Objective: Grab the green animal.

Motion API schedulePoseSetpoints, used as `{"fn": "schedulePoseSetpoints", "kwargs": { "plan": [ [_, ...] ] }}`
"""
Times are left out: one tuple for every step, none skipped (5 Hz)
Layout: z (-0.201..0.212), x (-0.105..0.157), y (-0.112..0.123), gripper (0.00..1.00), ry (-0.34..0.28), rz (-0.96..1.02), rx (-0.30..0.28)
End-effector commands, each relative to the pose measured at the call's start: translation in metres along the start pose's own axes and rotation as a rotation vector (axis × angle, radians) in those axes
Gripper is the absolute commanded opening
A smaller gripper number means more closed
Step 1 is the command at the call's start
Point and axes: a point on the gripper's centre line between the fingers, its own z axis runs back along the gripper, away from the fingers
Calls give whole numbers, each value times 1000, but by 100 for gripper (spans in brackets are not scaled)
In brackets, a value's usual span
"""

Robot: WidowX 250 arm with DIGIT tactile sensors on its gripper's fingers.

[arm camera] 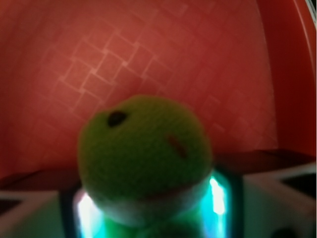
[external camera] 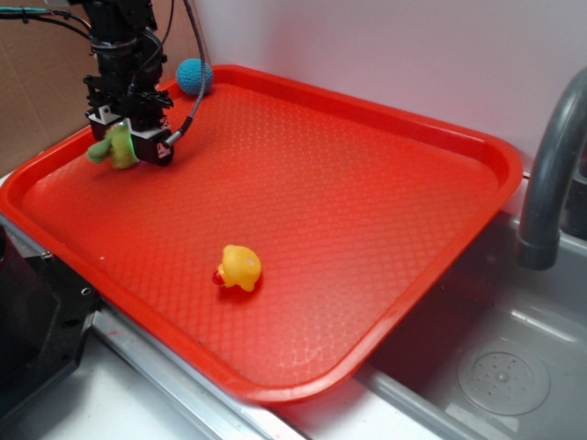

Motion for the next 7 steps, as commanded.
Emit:
{"fn": "schedulePoseSetpoints", "kwargs": {
  "plan": [
    [94,-40,-46,0,-179,-168,37],
    [115,-55,-60,0,-210,-210,26],
    [131,-64,-76,0,-249,-244,15],
    [150,-72,-85,0,-293,-253,-30],
    [159,-78,-82,0,-297,-209,-88],
    [170,-80,-76,0,-300,-137,-145],
    [178,-79,-69,0,-314,-100,-169]
  ]
}}
